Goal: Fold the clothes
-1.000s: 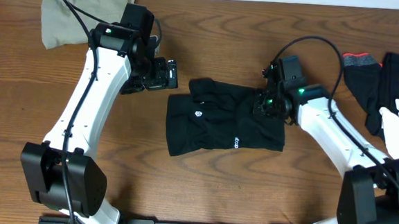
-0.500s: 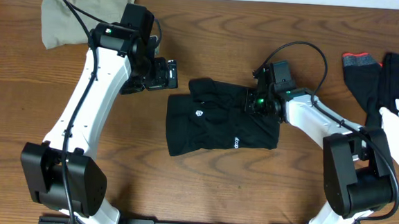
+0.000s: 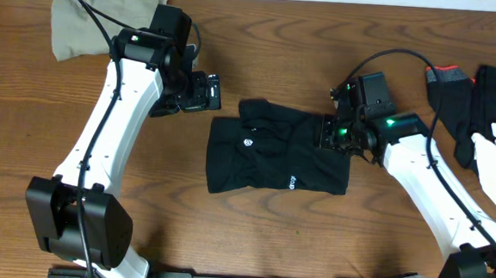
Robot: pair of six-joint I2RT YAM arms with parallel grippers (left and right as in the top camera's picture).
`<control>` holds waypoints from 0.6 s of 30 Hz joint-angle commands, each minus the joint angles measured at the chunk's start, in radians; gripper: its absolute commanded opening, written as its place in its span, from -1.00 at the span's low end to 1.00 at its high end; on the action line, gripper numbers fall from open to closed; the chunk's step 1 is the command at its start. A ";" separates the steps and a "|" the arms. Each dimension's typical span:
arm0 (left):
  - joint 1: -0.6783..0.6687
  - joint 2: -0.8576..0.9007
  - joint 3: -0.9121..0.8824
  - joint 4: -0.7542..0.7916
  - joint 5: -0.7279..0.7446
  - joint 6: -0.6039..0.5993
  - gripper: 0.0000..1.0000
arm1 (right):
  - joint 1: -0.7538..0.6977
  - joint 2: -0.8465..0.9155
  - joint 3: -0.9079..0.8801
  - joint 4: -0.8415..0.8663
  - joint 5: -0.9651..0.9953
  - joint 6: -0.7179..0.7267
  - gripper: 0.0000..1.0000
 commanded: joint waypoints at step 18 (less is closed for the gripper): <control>0.001 -0.006 -0.002 -0.002 -0.012 0.009 0.96 | 0.055 0.158 -0.237 0.130 -0.067 0.128 -0.97</control>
